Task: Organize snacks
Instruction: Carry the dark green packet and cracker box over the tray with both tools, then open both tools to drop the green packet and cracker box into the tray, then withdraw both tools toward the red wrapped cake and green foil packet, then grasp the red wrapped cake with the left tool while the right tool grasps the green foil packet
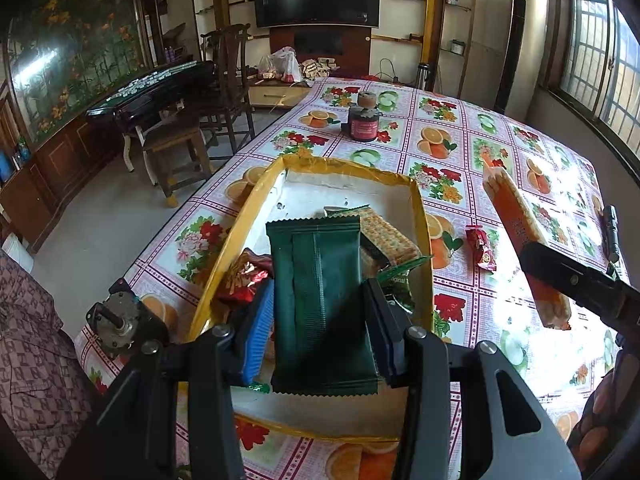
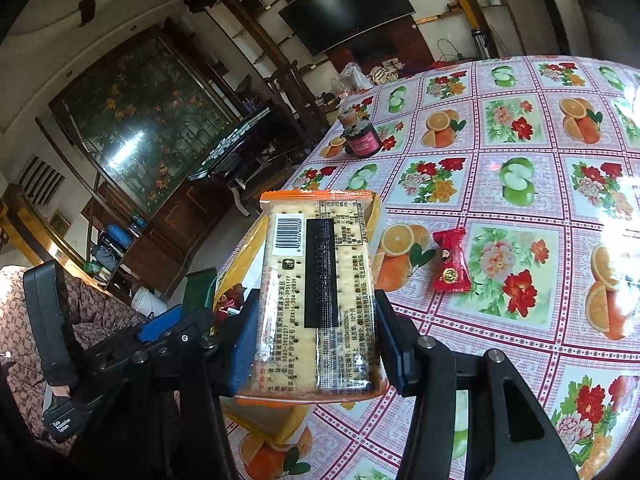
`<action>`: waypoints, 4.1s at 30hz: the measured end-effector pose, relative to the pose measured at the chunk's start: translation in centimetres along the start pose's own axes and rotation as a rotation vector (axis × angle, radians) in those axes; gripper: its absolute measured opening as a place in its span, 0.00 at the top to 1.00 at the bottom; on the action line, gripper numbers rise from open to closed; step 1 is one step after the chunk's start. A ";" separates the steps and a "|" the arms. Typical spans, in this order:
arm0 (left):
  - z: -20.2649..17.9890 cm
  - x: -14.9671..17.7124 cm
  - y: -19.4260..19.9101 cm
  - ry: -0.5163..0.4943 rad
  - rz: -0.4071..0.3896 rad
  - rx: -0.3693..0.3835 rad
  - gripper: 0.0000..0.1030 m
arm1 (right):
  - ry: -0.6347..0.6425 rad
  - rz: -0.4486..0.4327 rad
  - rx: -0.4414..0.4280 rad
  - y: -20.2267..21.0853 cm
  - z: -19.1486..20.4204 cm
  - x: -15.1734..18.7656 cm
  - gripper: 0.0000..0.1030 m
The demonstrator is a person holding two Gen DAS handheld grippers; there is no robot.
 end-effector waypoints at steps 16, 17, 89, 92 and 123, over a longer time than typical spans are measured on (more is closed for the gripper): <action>2.2 0.5 -2.1 0.041 0.052 0.026 0.55 | 0.041 0.073 -0.024 -6.3 2.5 -0.9 0.49; 2.2 0.5 -2.3 0.042 0.055 0.030 0.55 | 0.046 0.078 -0.025 -6.6 2.7 -1.0 0.49; -7.0 -0.2 -0.1 -0.101 0.027 0.100 0.15 | -0.102 -0.082 0.350 7.3 -10.9 2.1 0.35; -8.8 -0.2 -0.1 -0.128 0.026 0.120 0.15 | -0.128 -0.100 0.372 8.7 -12.4 2.5 0.35; -18.7 -2.3 -12.1 -0.185 0.216 0.138 0.15 | -0.428 -0.175 0.724 12.8 -27.8 -0.7 0.34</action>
Point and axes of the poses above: each gripper's, at about its wrist camera, not at the fingertips, and y roughly against the way its jaws point, z to its left, x to its underside, the point moved 1 cm from there along -y, roughly the way its jaws point, and after that the axes turned 1 degree about -z, right-handed, at the moved point
